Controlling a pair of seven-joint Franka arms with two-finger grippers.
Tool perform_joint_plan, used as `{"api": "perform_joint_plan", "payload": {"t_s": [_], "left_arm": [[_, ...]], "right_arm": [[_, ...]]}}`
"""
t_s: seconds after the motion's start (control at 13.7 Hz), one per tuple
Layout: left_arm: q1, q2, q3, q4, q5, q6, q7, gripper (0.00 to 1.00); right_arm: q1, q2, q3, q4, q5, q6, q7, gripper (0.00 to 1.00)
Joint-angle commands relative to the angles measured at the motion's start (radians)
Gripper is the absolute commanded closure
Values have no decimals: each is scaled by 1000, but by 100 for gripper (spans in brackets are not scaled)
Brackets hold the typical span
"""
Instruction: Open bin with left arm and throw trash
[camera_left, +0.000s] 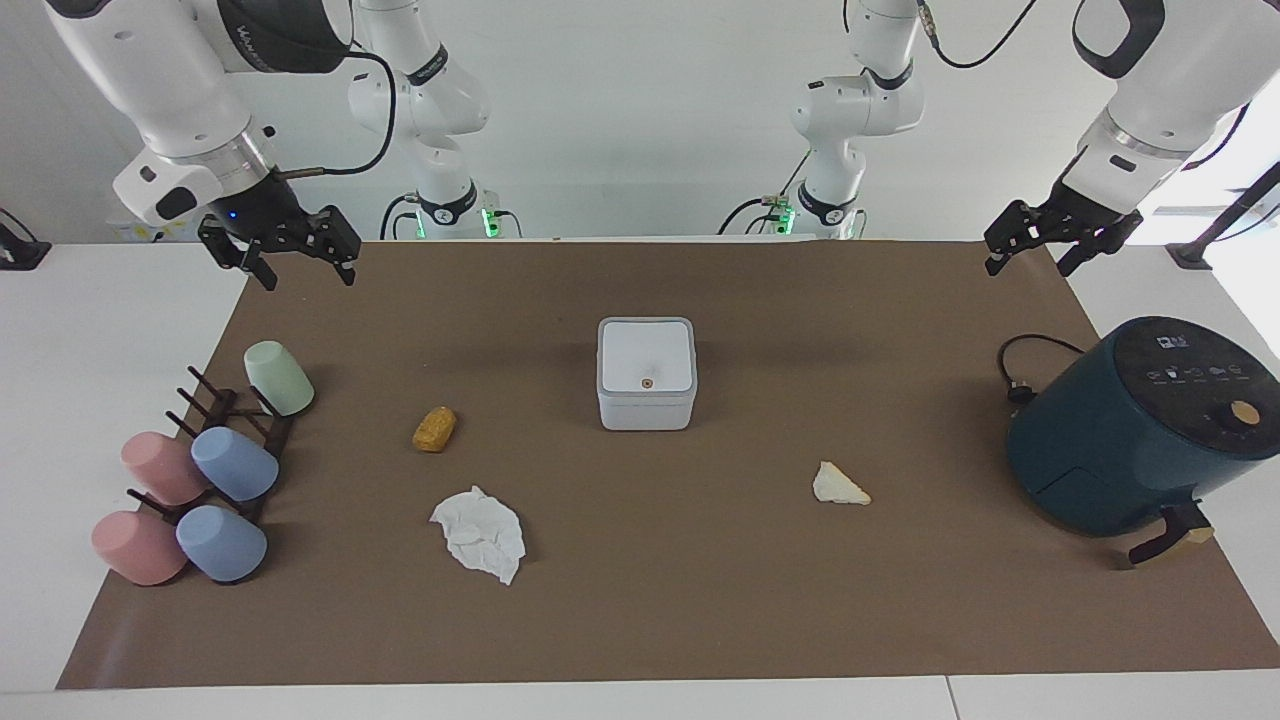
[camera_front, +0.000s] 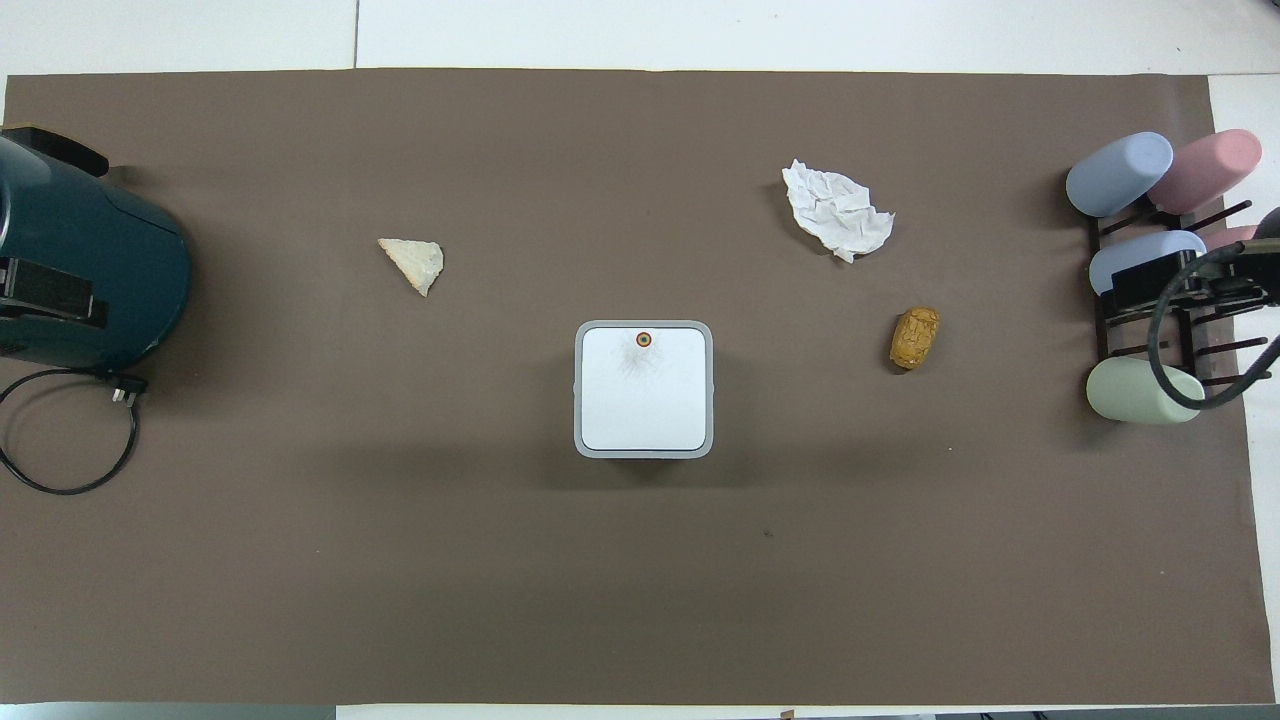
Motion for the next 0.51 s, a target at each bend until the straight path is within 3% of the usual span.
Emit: {"api": "perform_joint_plan", "payload": {"t_s": [0.0,0.44], "left_arm": [[-2,-33,-1,-43,15,20,-6,0],[-5,-35,-6,-47,15,34,-12,0]], "right_arm": [[-4,-19,4,-22,11,12,5,0],[-5,-21,6,-24,14,10,9,0]]}}
